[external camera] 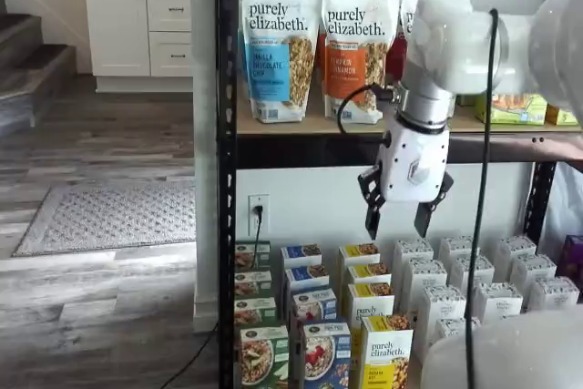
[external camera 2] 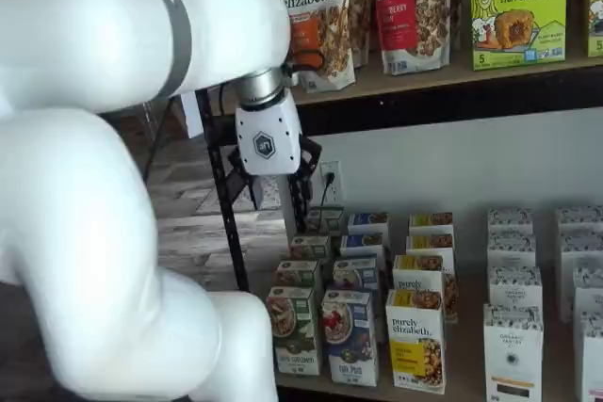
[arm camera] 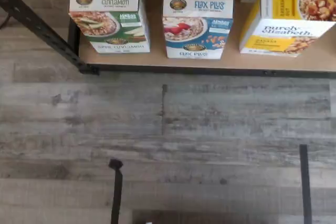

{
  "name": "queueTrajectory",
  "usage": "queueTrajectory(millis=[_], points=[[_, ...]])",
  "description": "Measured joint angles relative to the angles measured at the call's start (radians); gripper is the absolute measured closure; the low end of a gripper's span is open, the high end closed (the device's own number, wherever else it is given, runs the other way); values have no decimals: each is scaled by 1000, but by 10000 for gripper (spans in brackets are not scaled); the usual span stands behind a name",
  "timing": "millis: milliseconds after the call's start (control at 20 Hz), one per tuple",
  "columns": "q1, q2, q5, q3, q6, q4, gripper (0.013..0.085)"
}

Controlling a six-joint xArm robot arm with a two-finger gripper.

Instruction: Pick up the blue and white box that is on the bottom shelf, the second box from the left

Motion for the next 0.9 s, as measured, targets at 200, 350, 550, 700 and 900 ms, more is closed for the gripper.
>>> queueTrajectory(millis=[200, 350, 550, 700, 900], points=[[8, 40, -104, 51, 11, -16, 130], [15, 78, -195, 91, 17, -20, 130], [25, 128, -279, 120, 23, -17, 130], [44, 187, -353, 141, 41, -21, 130], [69, 271, -500, 175, 59, -17, 130]])
